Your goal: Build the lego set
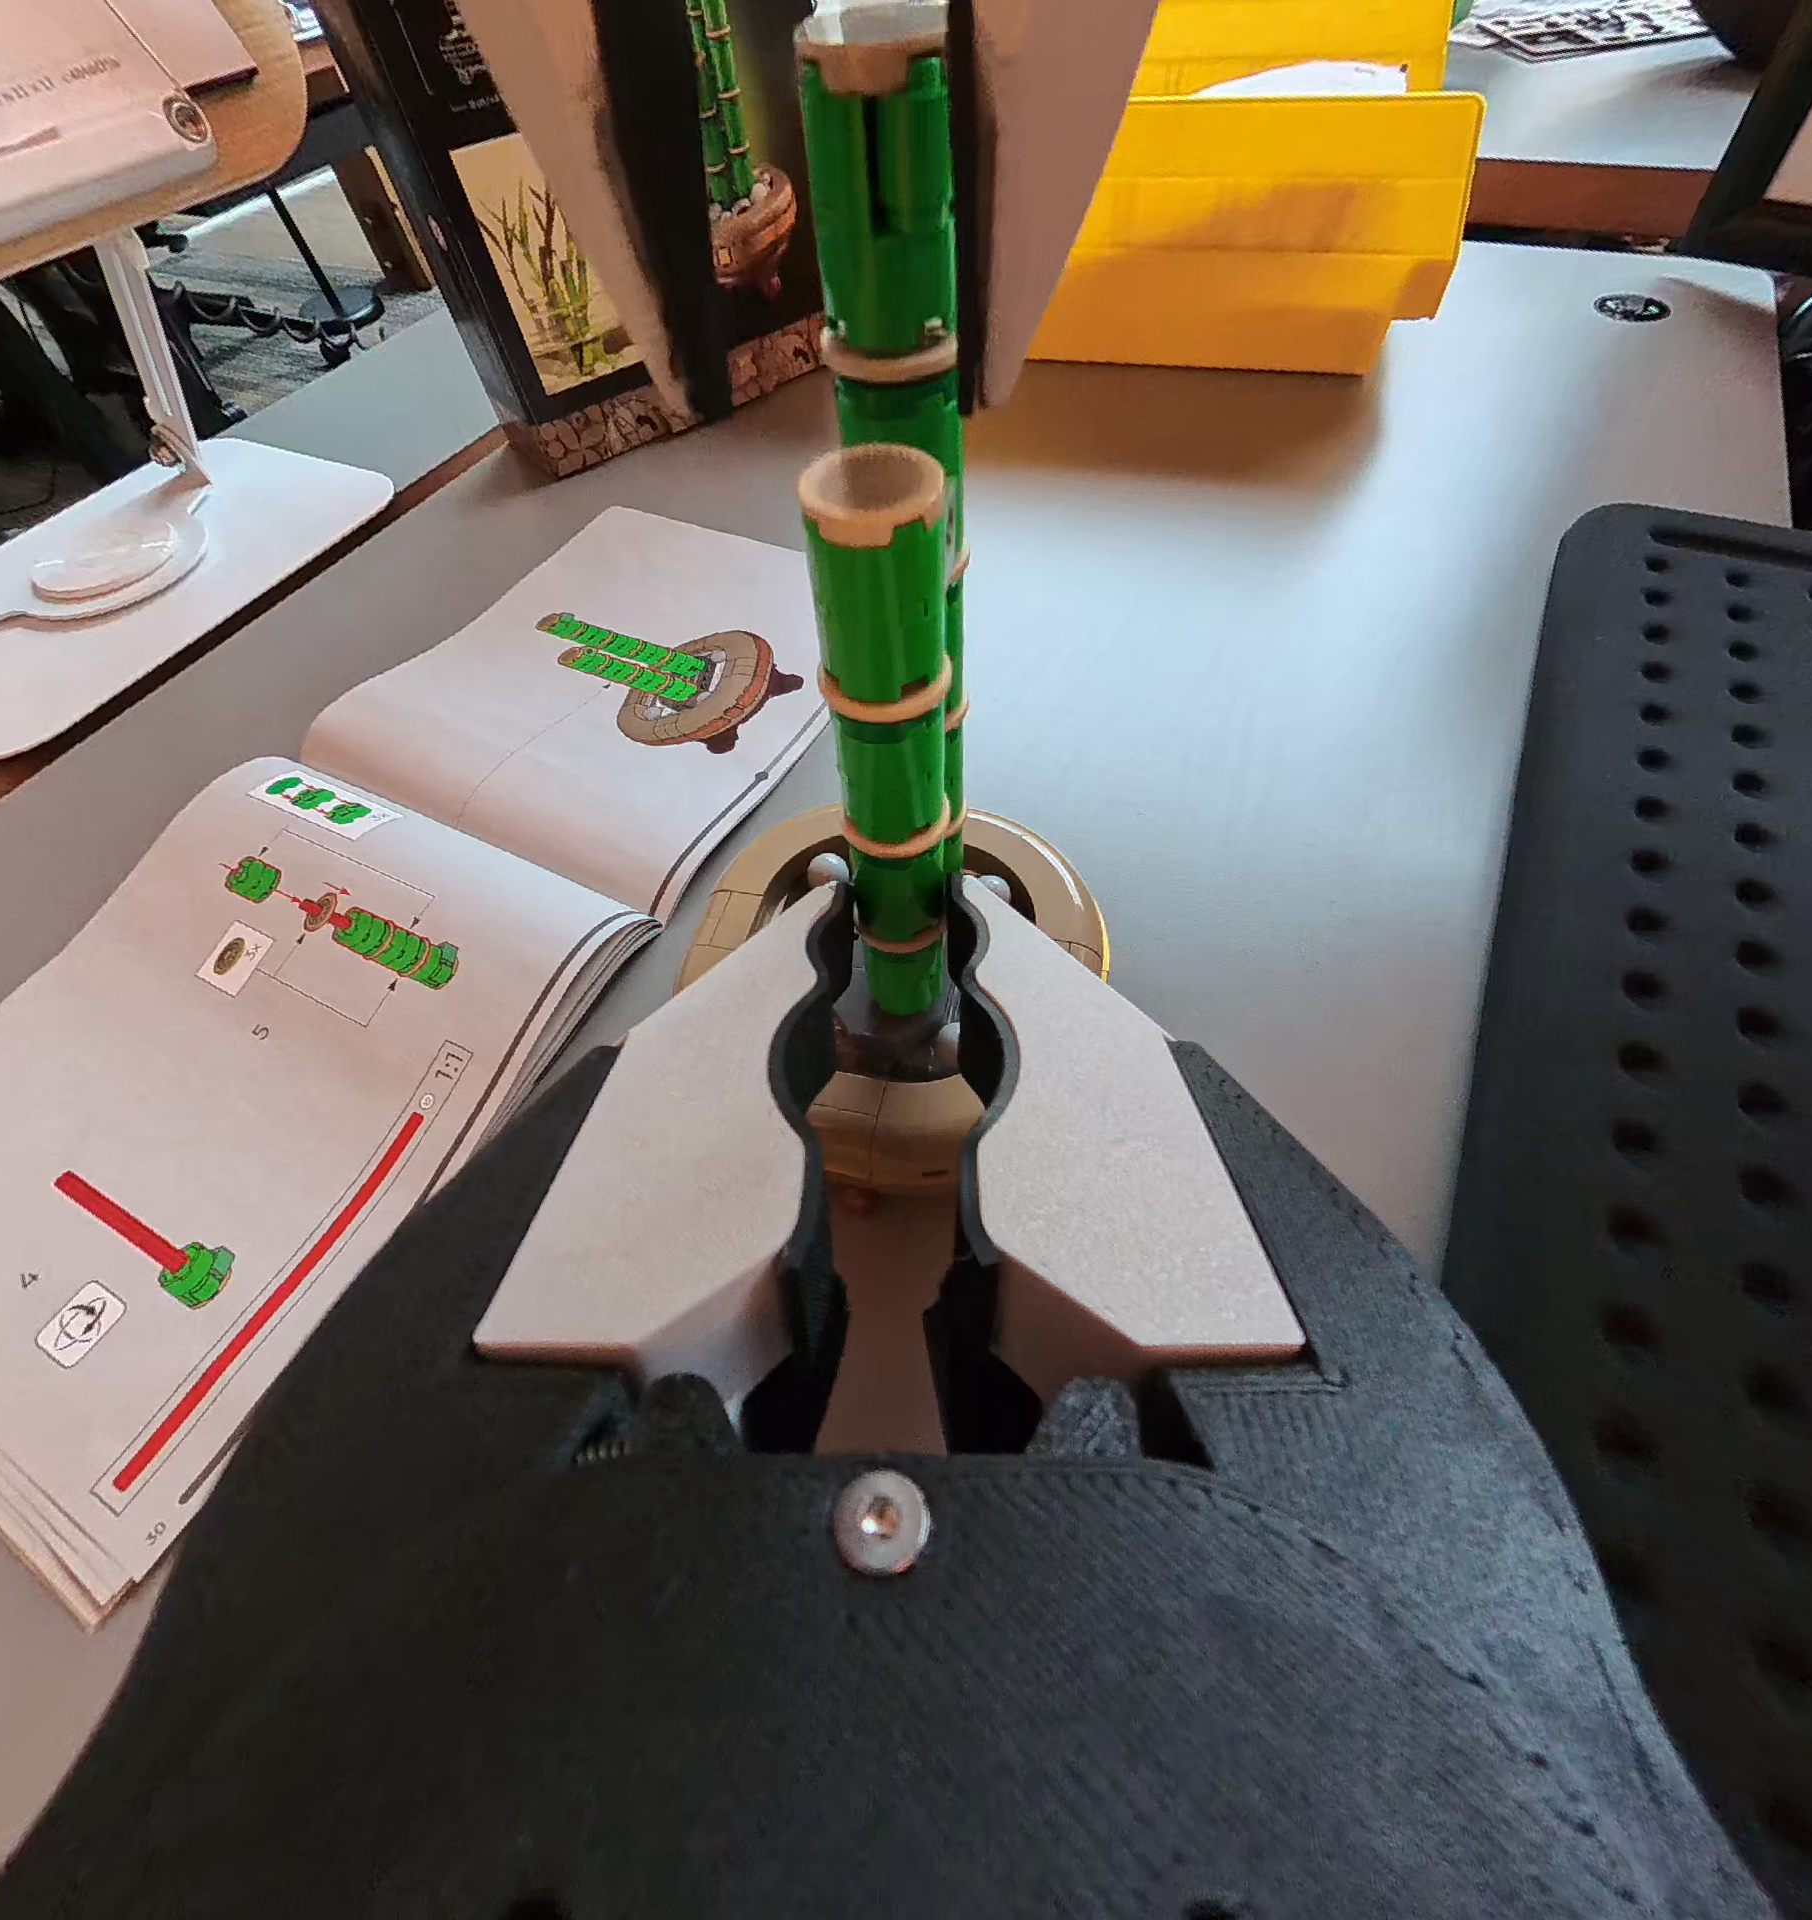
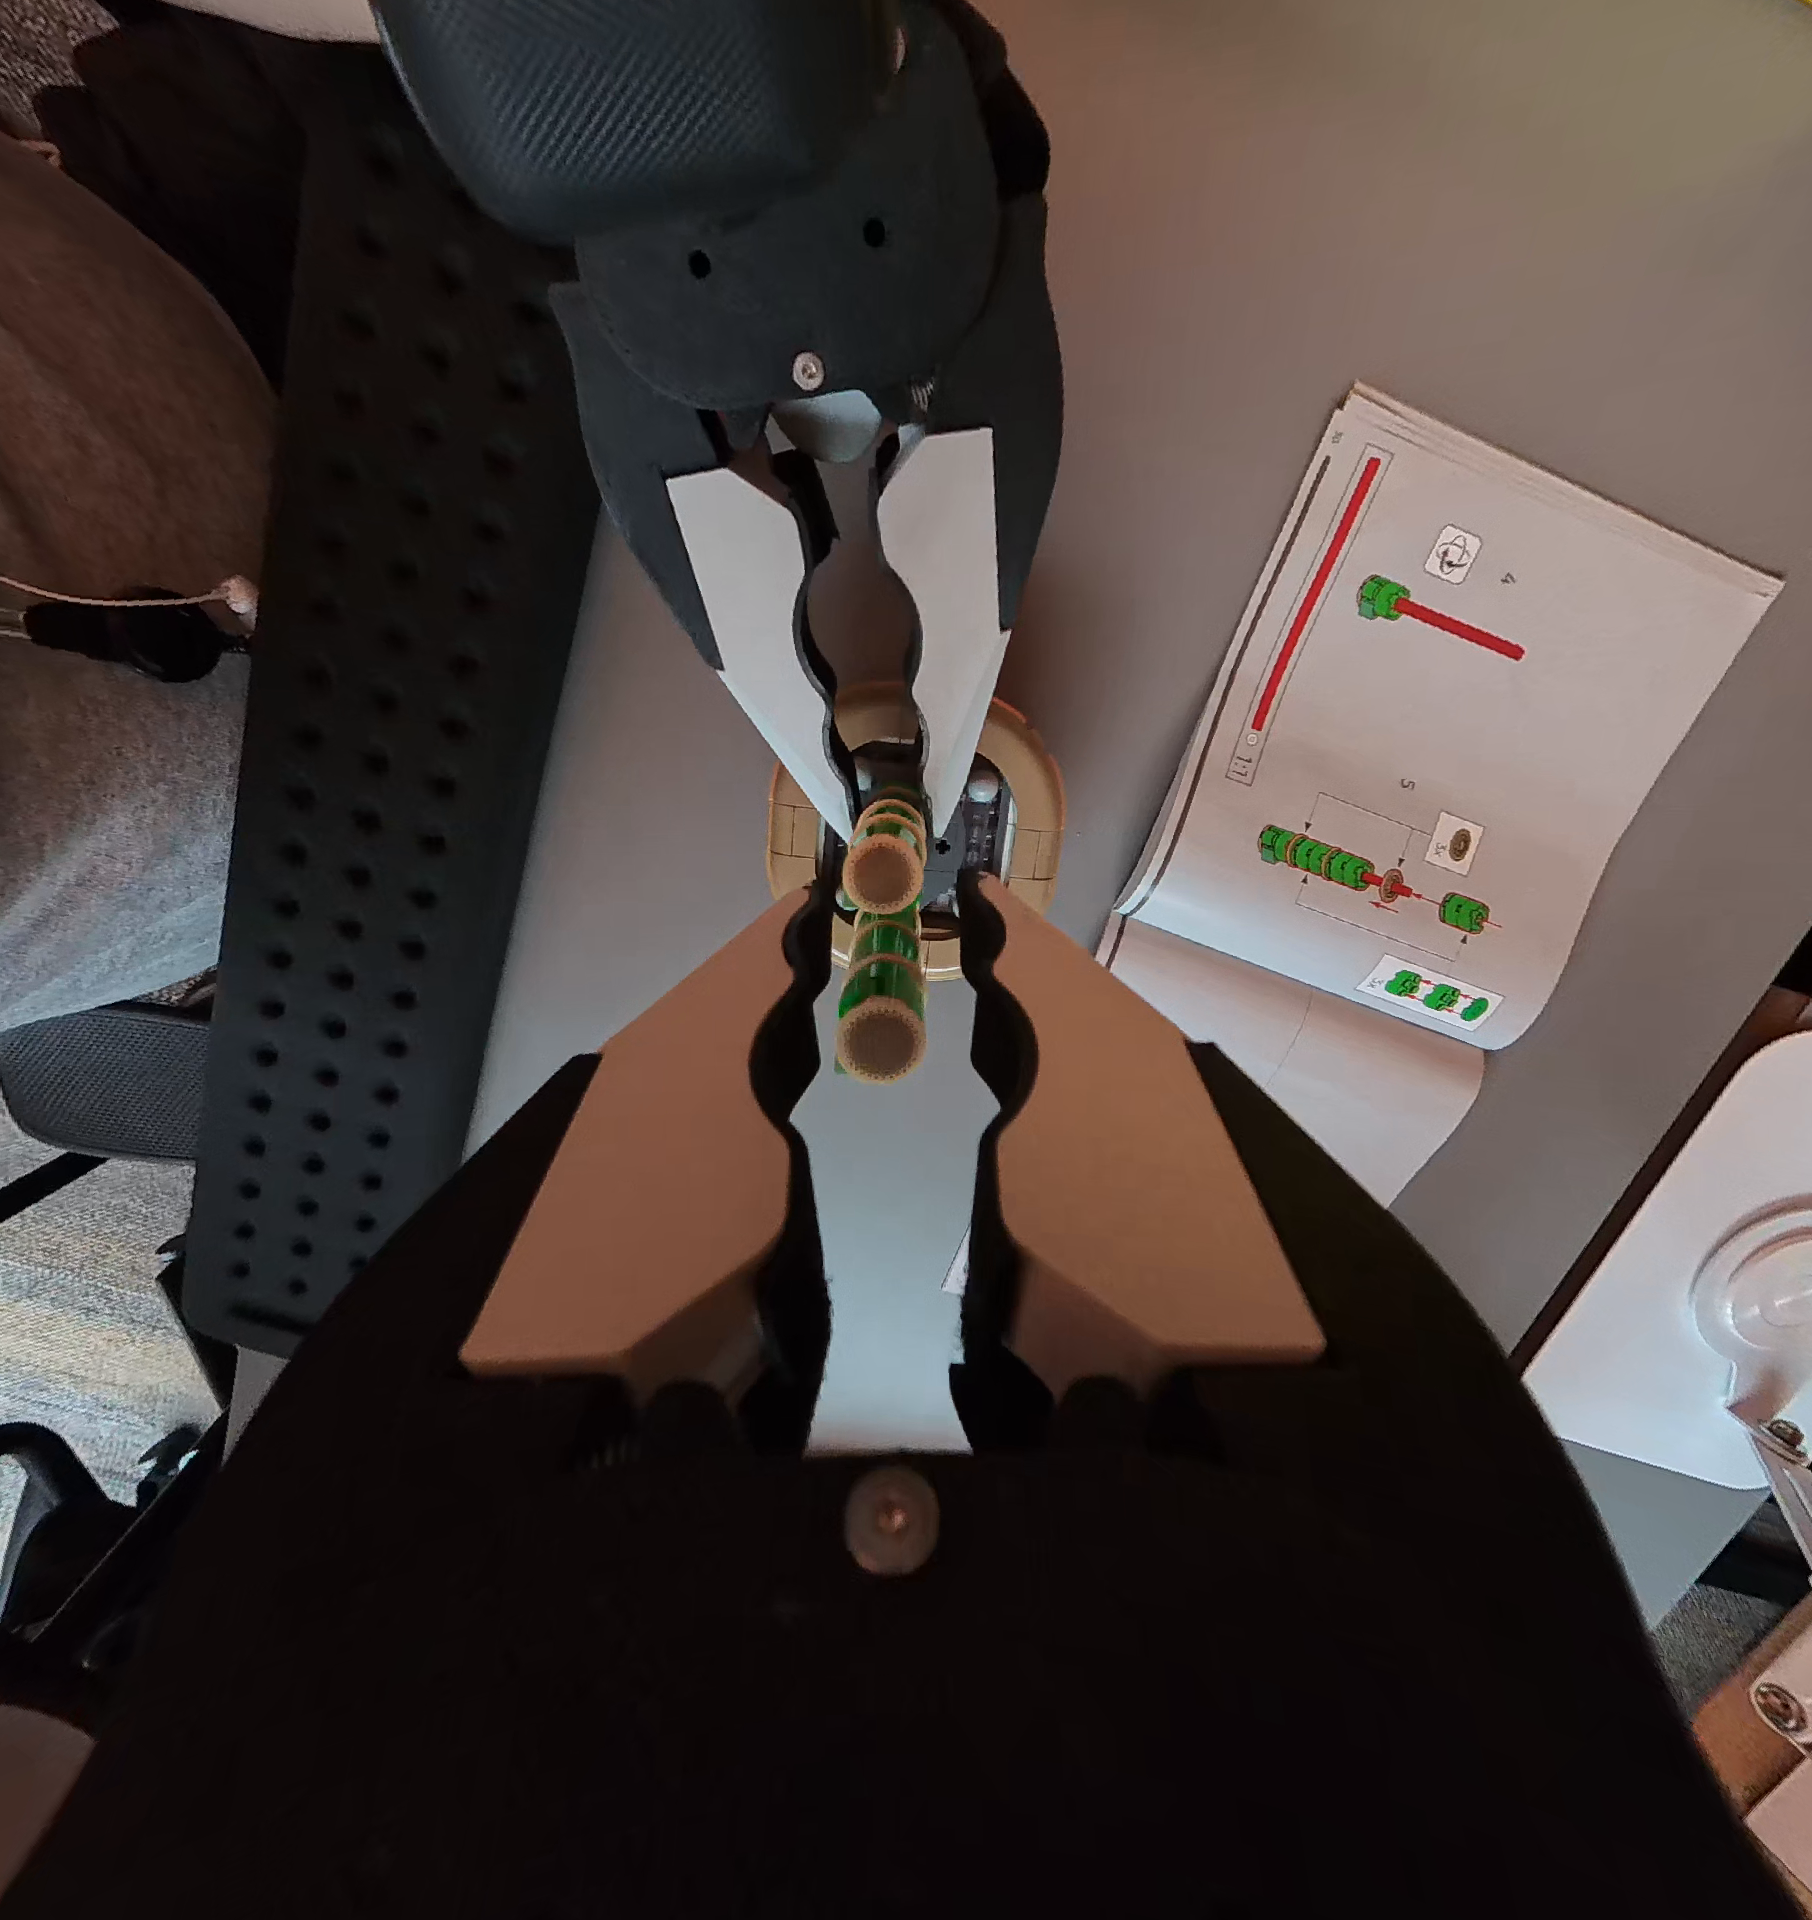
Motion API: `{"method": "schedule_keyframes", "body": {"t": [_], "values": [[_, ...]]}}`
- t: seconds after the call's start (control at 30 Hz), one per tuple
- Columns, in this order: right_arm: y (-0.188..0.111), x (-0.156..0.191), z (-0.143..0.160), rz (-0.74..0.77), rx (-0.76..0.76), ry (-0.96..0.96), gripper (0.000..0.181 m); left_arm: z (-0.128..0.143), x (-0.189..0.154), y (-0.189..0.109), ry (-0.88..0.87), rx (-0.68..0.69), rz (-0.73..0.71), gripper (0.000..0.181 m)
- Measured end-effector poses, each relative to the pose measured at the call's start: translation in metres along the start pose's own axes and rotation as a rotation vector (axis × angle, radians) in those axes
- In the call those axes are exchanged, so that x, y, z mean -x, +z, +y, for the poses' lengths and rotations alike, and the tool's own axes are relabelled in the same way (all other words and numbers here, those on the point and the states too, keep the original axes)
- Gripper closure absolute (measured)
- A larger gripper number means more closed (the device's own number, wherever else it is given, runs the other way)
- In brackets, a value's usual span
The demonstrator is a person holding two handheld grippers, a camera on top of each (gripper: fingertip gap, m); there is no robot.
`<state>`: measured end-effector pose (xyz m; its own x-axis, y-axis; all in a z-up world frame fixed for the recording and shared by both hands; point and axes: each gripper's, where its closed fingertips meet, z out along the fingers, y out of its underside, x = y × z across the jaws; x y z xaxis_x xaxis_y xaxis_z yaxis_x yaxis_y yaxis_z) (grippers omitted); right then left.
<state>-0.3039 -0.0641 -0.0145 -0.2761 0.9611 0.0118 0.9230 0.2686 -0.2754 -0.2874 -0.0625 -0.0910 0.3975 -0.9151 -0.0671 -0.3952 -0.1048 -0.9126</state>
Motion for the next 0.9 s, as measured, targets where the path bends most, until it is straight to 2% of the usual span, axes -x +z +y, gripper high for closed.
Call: {"method": "schedule_keyframes", "body": {"t": [0.53, 0.7, 0.9], "values": [[0.011, 0.002, 0.002, -0.02, 0.036, 0.019, 0.166, -0.001, 0.0, 0.0, -0.001, -0.003, 0.004, 0.165], [0.01, 0.002, 0.003, -0.022, 0.037, 0.028, 0.166, -0.023, 0.0, -0.01, -0.052, -0.109, 0.035, 0.16], [0.01, 0.002, 0.005, -0.018, 0.046, 0.034, 0.166, -0.02, 0.001, -0.002, -0.02, -0.083, 0.014, 0.165]]}}
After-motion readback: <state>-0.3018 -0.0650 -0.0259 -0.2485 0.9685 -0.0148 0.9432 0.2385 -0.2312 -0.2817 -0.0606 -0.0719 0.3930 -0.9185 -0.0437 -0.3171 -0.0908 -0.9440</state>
